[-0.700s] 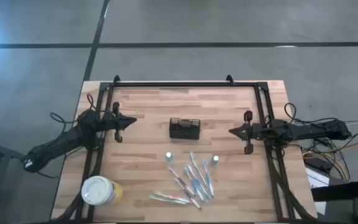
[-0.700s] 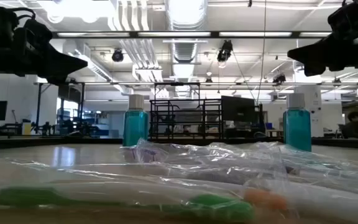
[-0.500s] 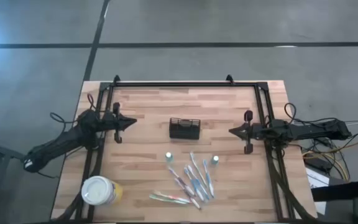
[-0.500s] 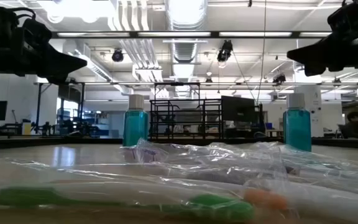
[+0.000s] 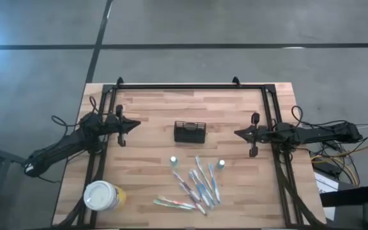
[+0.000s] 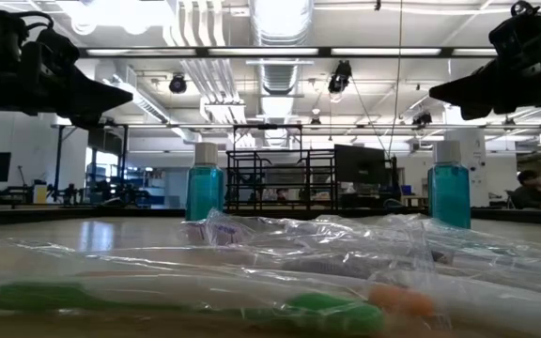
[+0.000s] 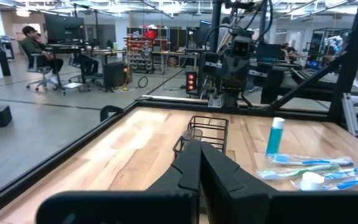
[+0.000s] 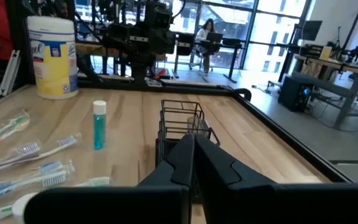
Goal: Pick & Place toothbrushing station
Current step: Put the blue mouthwash into the wire organizer
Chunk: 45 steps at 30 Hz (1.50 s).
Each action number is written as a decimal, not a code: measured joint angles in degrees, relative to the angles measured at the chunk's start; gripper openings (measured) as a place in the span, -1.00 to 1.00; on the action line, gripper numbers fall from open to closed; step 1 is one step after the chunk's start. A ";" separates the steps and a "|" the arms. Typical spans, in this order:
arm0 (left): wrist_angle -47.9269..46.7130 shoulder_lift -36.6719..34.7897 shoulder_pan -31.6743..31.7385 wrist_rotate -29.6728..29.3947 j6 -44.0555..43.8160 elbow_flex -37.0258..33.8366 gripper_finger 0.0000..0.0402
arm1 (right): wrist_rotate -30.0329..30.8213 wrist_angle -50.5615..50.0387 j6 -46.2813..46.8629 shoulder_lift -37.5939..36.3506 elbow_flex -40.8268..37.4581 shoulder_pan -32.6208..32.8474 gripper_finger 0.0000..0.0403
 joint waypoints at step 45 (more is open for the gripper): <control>-0.49 -0.02 0.01 -1.12 -0.46 0.00 -0.97 | 5.22 -80.67 58.21 66.89 77.01 17.44 -0.93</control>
